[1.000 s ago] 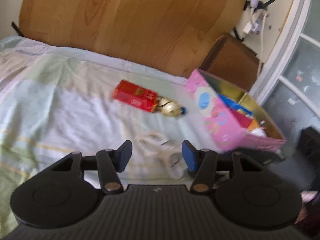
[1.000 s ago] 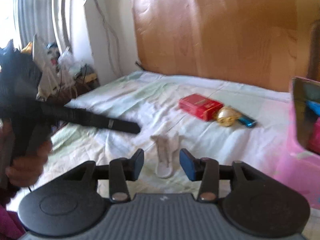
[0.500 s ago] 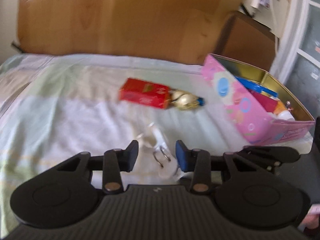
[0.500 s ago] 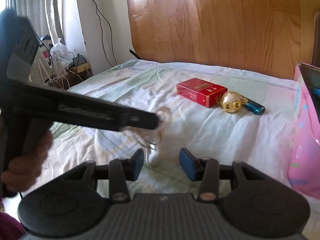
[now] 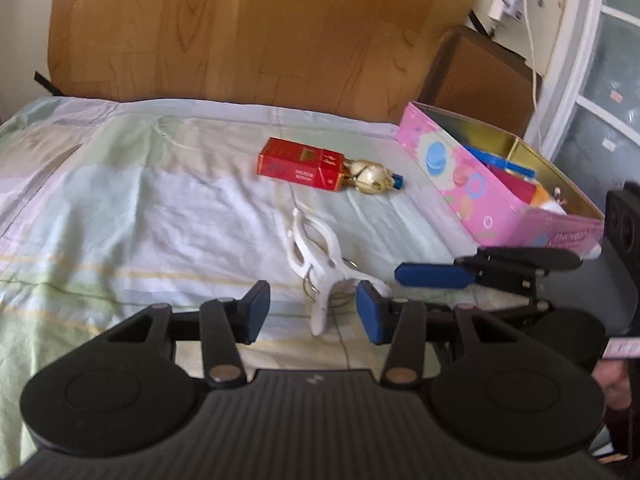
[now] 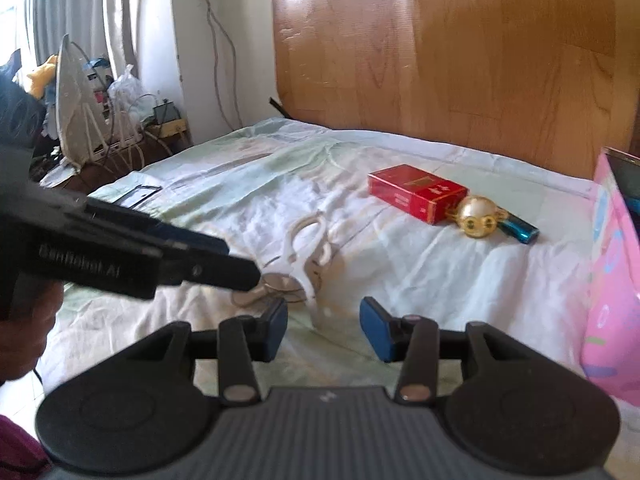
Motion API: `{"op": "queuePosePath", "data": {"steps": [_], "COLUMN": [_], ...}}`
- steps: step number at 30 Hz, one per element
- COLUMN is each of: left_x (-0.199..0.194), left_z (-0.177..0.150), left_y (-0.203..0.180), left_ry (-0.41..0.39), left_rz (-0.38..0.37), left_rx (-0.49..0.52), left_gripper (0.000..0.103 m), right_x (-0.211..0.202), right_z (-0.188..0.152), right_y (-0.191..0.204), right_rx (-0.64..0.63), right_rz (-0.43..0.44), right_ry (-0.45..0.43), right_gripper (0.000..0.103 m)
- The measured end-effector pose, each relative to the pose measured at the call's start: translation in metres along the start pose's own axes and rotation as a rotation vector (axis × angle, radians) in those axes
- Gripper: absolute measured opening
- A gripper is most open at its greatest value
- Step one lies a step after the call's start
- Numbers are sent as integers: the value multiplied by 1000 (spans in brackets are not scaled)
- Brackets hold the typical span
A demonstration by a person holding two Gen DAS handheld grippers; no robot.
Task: Organize rigid objects
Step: 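Grasp the white plastic clip with the left gripper, then carry the white clip into the pink tin and open the left gripper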
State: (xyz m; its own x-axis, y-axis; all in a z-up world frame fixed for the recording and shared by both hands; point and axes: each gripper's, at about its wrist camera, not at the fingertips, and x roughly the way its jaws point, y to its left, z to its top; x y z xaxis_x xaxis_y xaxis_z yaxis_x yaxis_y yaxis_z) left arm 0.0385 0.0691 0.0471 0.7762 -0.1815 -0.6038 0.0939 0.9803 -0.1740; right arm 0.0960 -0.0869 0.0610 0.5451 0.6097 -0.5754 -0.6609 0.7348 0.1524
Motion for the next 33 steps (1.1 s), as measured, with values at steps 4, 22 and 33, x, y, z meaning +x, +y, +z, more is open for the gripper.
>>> {"op": "queuePosePath", "data": {"steps": [4, 22, 33], "left_x": [4, 17, 99], "left_z": [-4, 40, 82], "left_y": [-3, -82, -195], "left_ry": [-5, -196, -182], "left_rz": [57, 21, -186], "left_rx": [59, 355, 481], "left_gripper": [49, 7, 7], "right_x": [0, -55, -108], "right_z": [-1, 15, 5], "right_y": [-2, -10, -118], "right_rx": [2, -119, 60], "right_rz": [-8, -265, -537], "right_ry": [3, -254, -242], "right_gripper": [42, 7, 7]}}
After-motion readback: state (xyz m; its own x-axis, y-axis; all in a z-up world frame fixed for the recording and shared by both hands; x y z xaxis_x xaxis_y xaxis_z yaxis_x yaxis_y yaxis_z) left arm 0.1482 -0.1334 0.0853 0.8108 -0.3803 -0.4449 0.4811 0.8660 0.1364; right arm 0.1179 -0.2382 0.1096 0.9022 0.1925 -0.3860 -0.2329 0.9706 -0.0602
